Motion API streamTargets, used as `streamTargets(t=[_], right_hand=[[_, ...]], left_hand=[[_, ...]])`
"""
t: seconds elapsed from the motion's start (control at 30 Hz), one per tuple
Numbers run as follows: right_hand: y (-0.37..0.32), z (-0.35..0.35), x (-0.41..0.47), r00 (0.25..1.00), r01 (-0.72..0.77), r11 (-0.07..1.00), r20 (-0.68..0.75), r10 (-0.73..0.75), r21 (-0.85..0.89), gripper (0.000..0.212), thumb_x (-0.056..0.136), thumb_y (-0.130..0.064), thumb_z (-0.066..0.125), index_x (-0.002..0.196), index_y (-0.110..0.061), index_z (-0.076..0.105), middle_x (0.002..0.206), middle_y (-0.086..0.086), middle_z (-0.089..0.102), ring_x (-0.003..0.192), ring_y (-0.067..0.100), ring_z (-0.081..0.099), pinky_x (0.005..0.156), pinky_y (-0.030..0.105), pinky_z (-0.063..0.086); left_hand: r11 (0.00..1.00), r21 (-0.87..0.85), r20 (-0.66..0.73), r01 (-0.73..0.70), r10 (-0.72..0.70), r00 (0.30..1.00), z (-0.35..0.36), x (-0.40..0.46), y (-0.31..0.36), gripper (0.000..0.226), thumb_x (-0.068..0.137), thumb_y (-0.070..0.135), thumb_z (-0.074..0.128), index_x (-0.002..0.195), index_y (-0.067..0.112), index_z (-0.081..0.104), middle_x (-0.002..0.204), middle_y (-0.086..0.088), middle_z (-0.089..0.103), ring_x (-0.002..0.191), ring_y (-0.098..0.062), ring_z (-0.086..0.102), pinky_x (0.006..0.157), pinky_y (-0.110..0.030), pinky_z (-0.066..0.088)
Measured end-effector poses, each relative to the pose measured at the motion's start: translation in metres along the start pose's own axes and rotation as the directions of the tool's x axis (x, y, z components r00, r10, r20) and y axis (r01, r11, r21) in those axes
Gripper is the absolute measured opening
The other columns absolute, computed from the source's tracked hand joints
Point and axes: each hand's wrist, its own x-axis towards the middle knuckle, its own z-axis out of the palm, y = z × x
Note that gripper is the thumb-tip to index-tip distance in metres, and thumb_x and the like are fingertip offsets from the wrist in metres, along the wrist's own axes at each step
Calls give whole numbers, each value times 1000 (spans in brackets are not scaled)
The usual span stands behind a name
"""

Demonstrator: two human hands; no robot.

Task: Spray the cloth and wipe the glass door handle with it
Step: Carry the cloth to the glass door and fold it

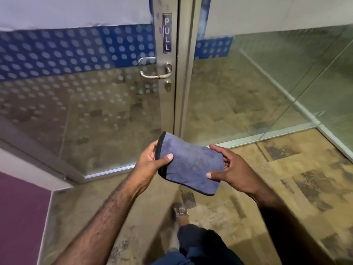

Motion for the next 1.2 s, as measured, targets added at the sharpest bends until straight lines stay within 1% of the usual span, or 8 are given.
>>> streamTargets(t=[0.2,0.37,0.6,0.7,0.83,0.97,1.1,1.2], right_hand=[[-12,-2,65,995,79,974,-42,-90,-210,29,84,-11,95,104,-23,78,105,-2,77,92,15,72,82,22,54],[-25,-22,123,979,193,926,2,-203,-324,25,79,-15,100,93,-20,80,128,-1,67,124,16,63,106,34,48],[-45,-50,192,993,49,988,102,-64,145,39,75,-41,93,105,-20,82,106,4,86,95,17,79,79,25,63],[-51,-50,218,981,-76,916,195,-3,394,62,69,-47,102,118,-14,83,122,18,83,106,27,82,86,34,67],[-59,-43,246,897,-381,594,440,49,709,79,82,-51,94,141,-2,72,145,25,70,133,35,71,104,45,62],[-62,-35,263,934,-330,312,356,-27,891,97,85,-75,81,151,-5,64,161,22,59,148,39,59,121,56,50],[-67,-6,263,924,-258,291,324,-204,921,105,88,-82,70,165,-15,48,173,17,45,161,42,41,133,67,25],[-78,15,262,945,-146,376,242,-222,915,84,97,-57,75,166,-18,47,172,15,46,159,40,44,131,64,32]], left_hand=[[971,237,89,15,-37,995,-33,32,27,124,75,12,92,170,45,20,162,-6,54,148,-22,55,125,-45,43],[874,485,4,-15,15,1000,-33,80,47,75,81,10,94,146,32,62,146,9,68,137,-8,63,122,-45,48],[802,598,-98,-16,93,991,-30,141,68,29,85,14,93,109,21,78,123,1,61,112,-7,64,102,-22,49],[903,430,-71,-2,36,997,-33,155,78,32,85,29,92,109,13,76,134,3,65,119,-6,66,100,-22,52],[983,161,-86,91,-78,993,-27,162,85,35,86,41,78,105,14,68,87,-3,72,75,-21,66,60,-30,52],[989,-136,-121,66,-82,989,-19,170,87,28,93,30,73,112,11,69,96,0,78,83,-14,74,62,-25,57],[957,-288,-133,27,-68,989,-11,181,90,37,96,30,73,127,11,71,124,-8,80,108,-18,77,77,-31,62],[966,-257,-136,36,-73,988,-8,189,93,40,95,35,75,125,9,68,106,-7,79,85,-22,77,58,-34,59]])
